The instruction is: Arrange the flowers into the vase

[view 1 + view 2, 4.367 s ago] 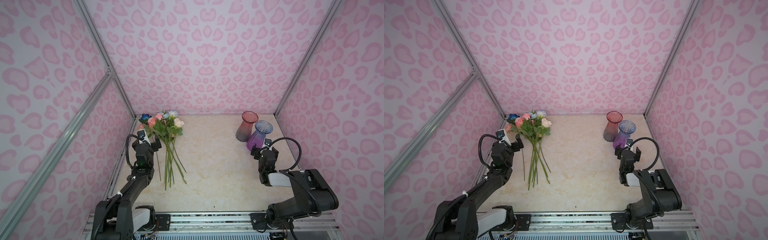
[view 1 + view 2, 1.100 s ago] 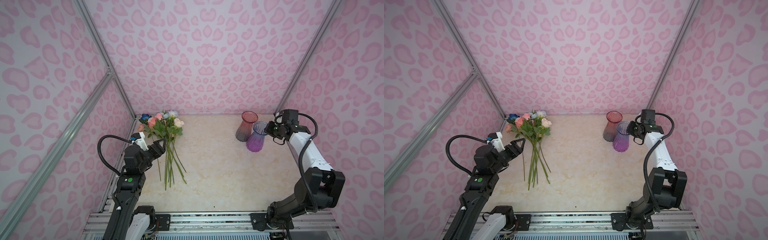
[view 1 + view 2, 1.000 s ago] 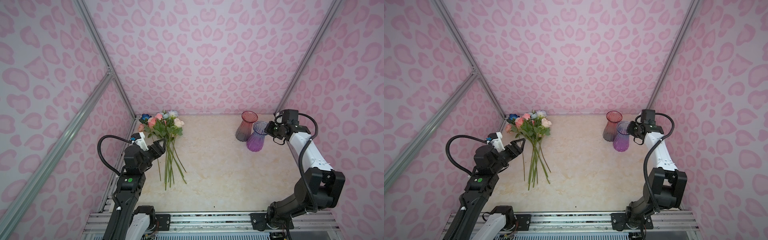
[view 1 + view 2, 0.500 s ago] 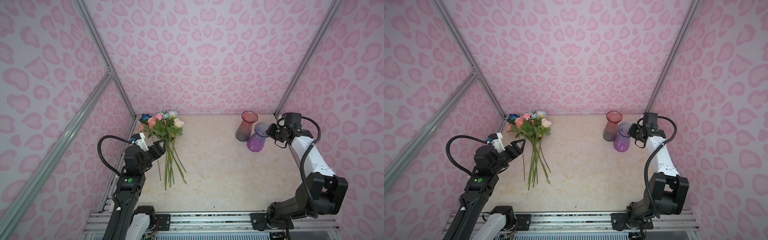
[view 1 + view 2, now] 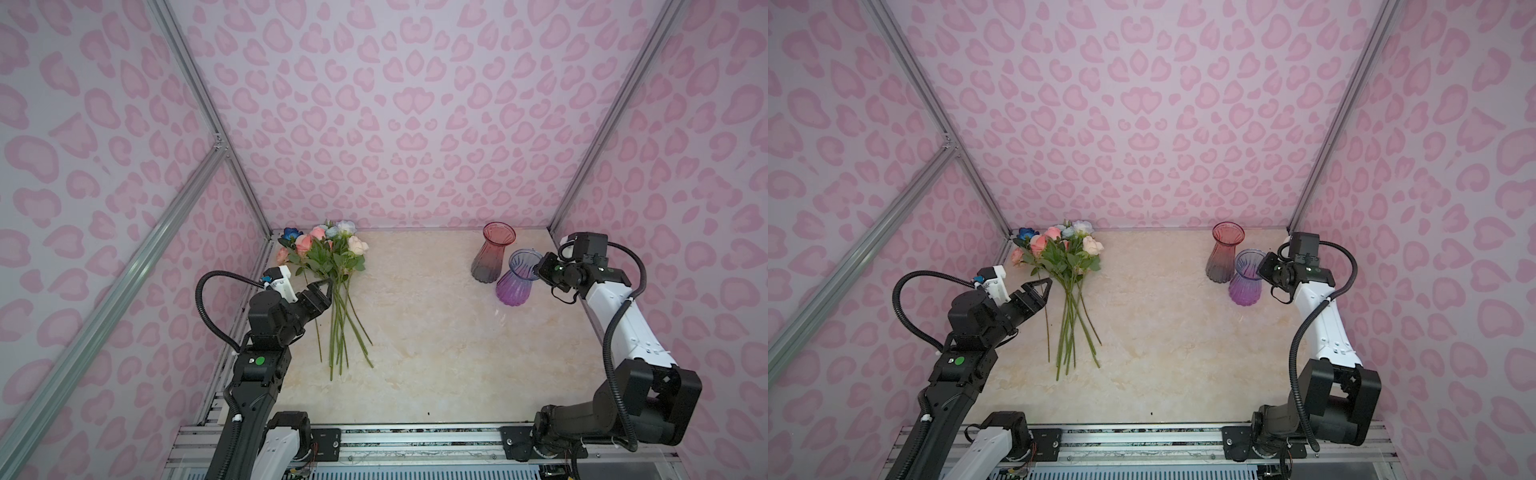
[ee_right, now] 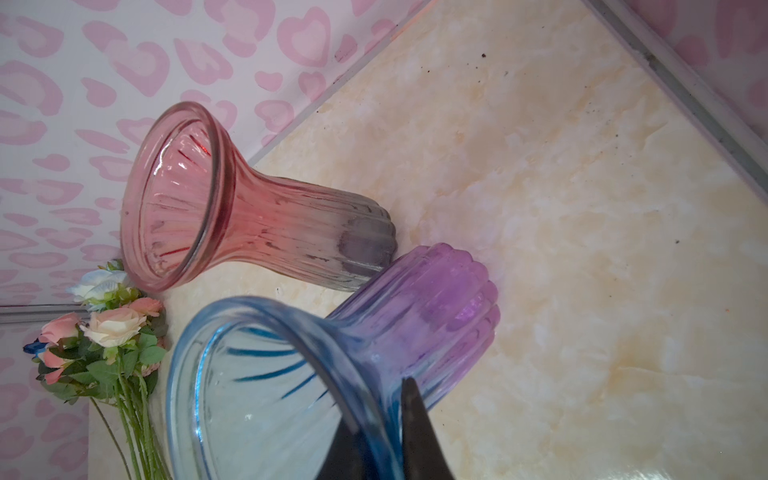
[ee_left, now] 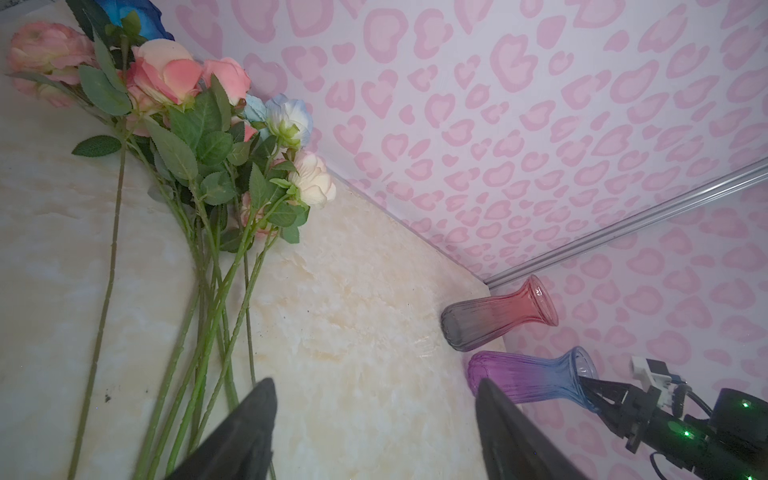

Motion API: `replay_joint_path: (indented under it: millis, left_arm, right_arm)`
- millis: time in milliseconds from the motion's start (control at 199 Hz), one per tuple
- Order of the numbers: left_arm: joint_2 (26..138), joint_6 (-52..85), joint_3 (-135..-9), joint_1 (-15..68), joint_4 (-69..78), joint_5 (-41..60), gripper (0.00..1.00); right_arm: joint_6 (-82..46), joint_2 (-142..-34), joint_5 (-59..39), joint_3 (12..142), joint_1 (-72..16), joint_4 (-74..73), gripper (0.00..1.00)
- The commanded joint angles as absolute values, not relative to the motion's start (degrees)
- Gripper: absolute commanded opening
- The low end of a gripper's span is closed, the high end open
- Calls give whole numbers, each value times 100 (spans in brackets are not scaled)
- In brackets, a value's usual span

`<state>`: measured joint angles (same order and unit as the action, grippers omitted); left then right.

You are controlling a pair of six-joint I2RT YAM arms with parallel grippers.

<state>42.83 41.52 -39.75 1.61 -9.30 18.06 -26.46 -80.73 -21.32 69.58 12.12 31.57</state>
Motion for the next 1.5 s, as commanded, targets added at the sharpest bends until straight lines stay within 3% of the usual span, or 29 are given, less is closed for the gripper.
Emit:
replay_joint_path:
  millis: [0, 311, 667, 1108, 1500]
  left_arm:
    - [4246, 4177, -4040, 158, -870, 1872, 77]
    - [4262, 4210, -4053, 158, -831, 1872, 77]
    - [4280, 4197, -4093, 165, -832, 1898, 77]
    - [4201, 4234, -4077, 165, -866, 1907, 77]
    - [4066, 4240, -4125, 167, -956, 1907, 76]
  right_arm:
    - [-2843, -7979, -2485, 6892, 1213, 2711, 0]
    - [-3059, -7787, -2805, 6799, 1144, 2609, 0]
    - [-2982, -7656, -2742, 6728, 428, 2903, 0]
    - [-3219, -7772, -2356, 6970, -1317, 2971, 0]
    - [-3413, -8854, -2057, 7920, -2649, 2881, 0]
